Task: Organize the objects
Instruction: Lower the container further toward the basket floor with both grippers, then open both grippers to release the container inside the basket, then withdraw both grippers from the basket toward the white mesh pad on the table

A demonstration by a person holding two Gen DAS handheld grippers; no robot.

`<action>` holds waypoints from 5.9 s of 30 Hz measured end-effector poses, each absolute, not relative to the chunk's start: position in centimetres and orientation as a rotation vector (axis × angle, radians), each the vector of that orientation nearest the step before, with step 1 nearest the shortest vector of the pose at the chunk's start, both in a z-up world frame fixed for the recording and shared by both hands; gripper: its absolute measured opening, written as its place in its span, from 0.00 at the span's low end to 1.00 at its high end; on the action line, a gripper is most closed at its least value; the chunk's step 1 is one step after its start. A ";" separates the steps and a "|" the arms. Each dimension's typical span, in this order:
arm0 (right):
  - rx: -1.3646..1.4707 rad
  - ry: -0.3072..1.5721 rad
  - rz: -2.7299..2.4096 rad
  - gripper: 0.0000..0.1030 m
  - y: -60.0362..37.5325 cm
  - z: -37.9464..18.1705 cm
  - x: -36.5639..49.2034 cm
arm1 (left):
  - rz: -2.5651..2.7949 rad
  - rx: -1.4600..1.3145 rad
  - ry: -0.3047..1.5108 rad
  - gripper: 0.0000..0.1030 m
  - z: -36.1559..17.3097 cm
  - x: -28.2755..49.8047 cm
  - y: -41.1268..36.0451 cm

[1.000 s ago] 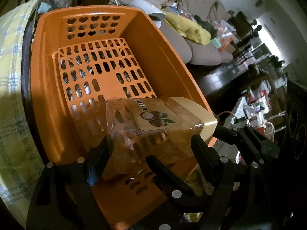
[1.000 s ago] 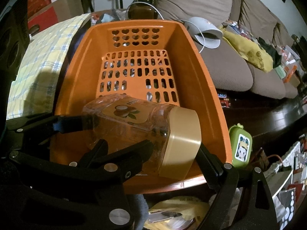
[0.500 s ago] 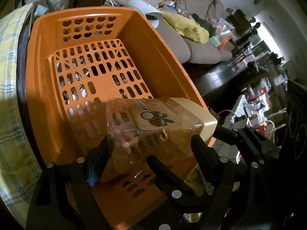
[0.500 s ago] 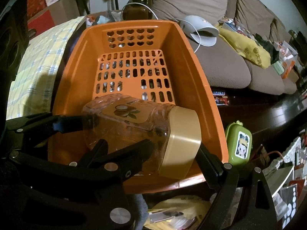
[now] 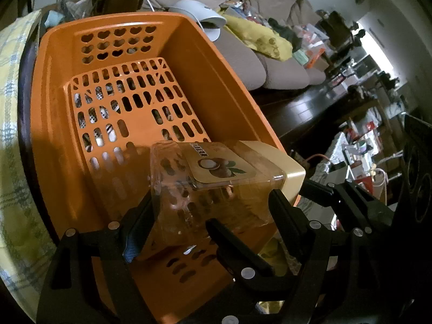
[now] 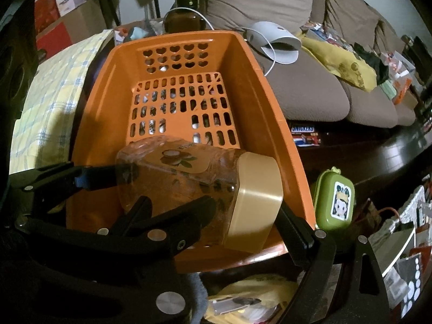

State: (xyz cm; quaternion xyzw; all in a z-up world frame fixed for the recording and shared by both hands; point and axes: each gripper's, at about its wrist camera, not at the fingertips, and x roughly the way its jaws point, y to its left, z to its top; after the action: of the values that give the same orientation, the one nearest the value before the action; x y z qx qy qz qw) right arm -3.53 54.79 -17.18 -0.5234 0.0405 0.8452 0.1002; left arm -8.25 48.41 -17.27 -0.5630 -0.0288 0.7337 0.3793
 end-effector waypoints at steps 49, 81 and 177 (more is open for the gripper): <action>-1.574 0.093 2.482 0.89 54.6 -17.7 -3.7 | 1.865 -1.439 -0.096 0.77 -18.2 -8.4 48.1; -1.572 0.109 2.463 0.89 55.0 -18.1 -3.8 | 1.859 -1.457 -0.107 0.77 -18.6 -8.2 48.4; -1.306 0.297 2.721 0.57 49.5 -18.7 -4.9 | 2.765 -1.077 -0.062 0.82 -8.5 -14.2 17.2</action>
State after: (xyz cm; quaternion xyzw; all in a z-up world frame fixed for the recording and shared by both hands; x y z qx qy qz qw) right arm -4.93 49.55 -18.69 -0.4299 0.0978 0.8959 0.0544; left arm -14.16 17.17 -8.50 -0.3616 -0.0207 0.9281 0.0868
